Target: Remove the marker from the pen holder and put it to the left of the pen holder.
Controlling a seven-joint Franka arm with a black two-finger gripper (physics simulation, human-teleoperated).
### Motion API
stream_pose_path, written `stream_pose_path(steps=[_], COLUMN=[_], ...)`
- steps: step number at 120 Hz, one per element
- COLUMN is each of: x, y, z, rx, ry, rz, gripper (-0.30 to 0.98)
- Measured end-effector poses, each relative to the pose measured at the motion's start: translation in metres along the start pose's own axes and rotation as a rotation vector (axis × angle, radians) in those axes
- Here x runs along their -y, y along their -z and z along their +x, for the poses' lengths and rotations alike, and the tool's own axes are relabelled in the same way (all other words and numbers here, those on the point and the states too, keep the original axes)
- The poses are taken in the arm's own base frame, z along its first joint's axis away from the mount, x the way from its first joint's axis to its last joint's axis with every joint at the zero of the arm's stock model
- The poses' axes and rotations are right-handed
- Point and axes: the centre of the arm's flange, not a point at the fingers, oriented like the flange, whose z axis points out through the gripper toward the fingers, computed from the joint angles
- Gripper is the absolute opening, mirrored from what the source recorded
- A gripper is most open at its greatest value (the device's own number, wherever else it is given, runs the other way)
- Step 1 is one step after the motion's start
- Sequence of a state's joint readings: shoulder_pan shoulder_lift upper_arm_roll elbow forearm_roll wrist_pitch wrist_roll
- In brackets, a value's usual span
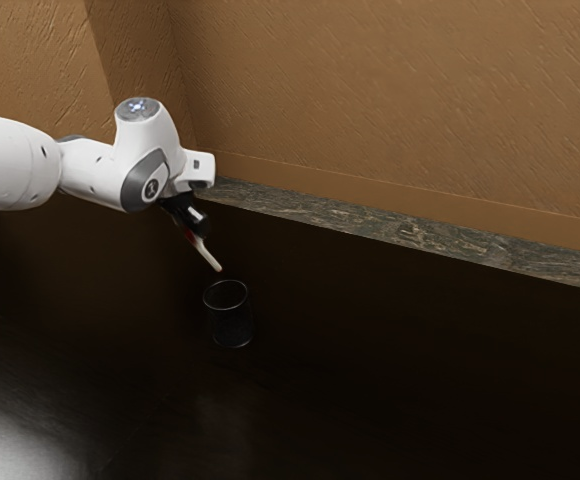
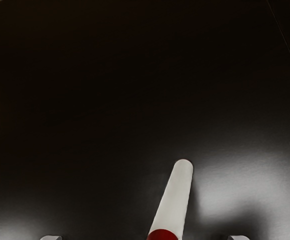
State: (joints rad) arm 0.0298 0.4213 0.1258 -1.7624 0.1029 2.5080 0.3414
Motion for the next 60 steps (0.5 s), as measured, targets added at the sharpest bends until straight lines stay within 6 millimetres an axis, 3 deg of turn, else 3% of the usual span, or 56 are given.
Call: stream_pose_path(steps=[17,29,33,39,52,56,60], x=[0.000,-0.001,-0.003,-0.005,-0.009,-0.013,-0.015], y=[0.013,0.040,0.061,0.117,0.286,0.319,0.336], z=[0.002,0.000,-0.006,-0.010,0.004,0.002,-0.004], rx=[-0.022,-0.051,-0.066,-0.114,-0.203,-0.195,-0.169], ry=[-0.025,-0.044,-0.046,-0.052,-0.072,-0.074,-0.070], rz=[0.005,0.012,0.012,0.018,0.023,0.012,-0.002], gripper=[0.56,0.61,0.62,0.63,0.65,0.66,0.66])
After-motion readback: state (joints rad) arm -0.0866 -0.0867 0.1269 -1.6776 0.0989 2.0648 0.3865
